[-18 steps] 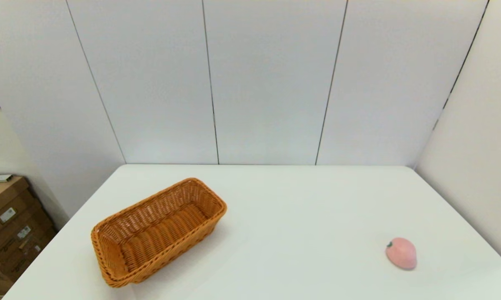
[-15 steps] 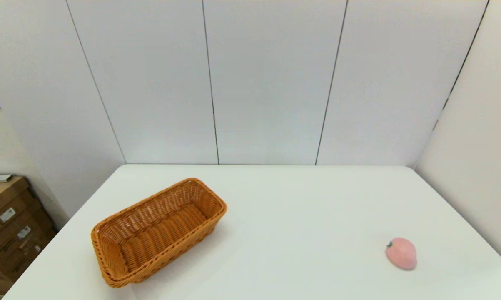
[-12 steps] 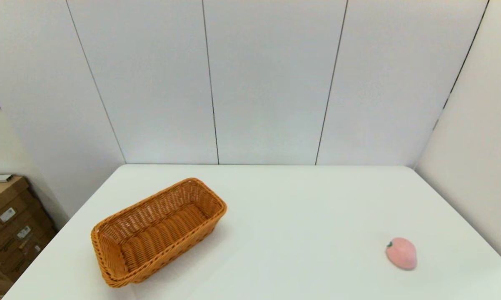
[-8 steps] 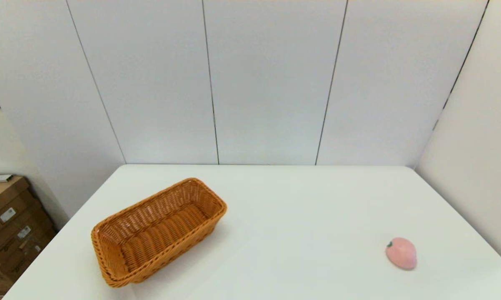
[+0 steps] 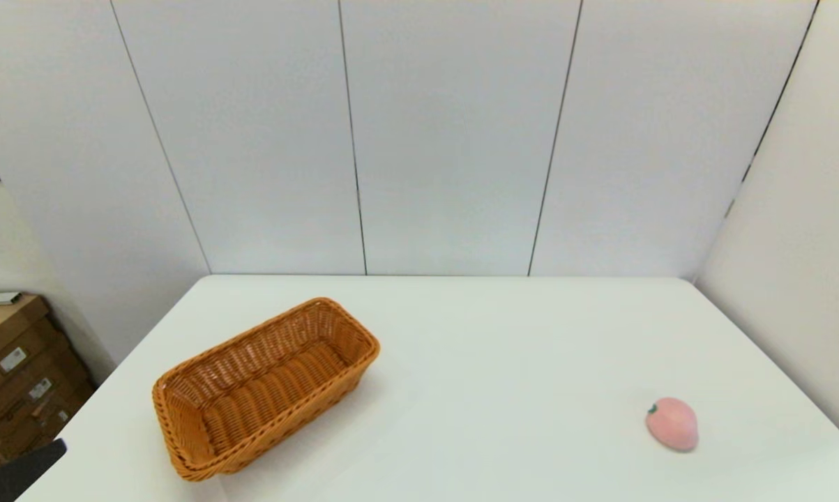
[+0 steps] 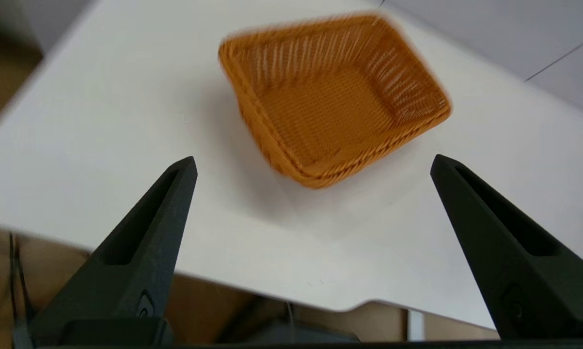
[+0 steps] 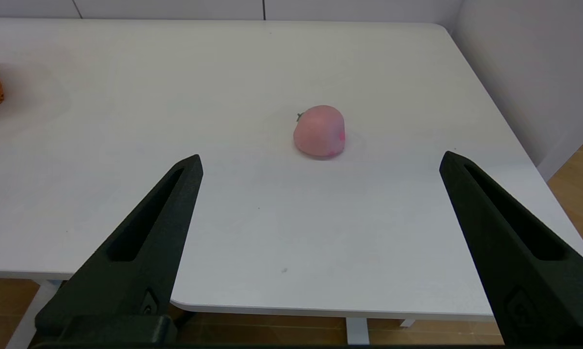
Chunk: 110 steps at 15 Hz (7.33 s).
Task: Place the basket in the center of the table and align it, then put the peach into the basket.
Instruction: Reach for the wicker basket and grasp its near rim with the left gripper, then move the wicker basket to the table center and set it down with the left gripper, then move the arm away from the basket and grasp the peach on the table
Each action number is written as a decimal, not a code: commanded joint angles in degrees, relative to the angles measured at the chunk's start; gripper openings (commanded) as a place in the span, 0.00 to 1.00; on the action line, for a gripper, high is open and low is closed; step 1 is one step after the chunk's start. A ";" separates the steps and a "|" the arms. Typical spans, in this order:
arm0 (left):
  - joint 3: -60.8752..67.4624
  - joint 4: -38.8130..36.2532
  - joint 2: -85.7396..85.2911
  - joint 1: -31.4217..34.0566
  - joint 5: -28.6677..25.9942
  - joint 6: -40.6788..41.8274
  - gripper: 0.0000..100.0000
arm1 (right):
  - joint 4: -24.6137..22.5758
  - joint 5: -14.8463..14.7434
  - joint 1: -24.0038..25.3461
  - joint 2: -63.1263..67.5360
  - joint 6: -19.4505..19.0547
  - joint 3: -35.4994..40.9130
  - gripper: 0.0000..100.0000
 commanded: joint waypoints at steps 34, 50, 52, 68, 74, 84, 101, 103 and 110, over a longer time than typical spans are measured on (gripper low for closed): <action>-22.63 1.12 73.65 3.07 -6.83 -32.15 0.00 | 0.16 -0.06 0.02 0.07 -0.02 0.00 1.00; -23.51 2.96 40.17 -17.93 -10.43 -29.25 0.00 | 0.07 -0.06 0.02 0.07 -0.02 0.00 1.00; -25.00 2.87 39.38 -24.70 -10.43 -27.67 0.00 | 0.07 -0.06 0.02 0.07 0.06 0.00 1.00; -26.58 -9.34 66.89 -33.58 -10.52 -16.69 0.00 | 0.07 -0.06 0.02 0.07 0.06 0.00 1.00; -26.50 -12.33 72.51 -34.63 -10.52 -15.10 0.00 | 0.07 -0.06 0.02 -0.01 0.06 0.00 1.00; -25.88 -15.85 75.41 -34.54 -13.60 -13.52 0.00 | 0.07 -0.06 0.02 0.07 0.06 0.00 1.00; -26.50 -16.02 72.25 -32.52 -13.42 -13.35 1.00 | 0.07 -0.06 0.02 0.07 0.06 0.00 1.00; -27.46 -15.76 65.13 -31.03 -13.42 -13.08 1.00 | 0.07 -0.06 0.02 -0.01 0.06 0.00 1.00; -27.11 -7.67 35.33 -30.94 -1.20 -1.74 1.00 | 0.07 -0.06 0.02 0.07 -0.02 0.00 1.00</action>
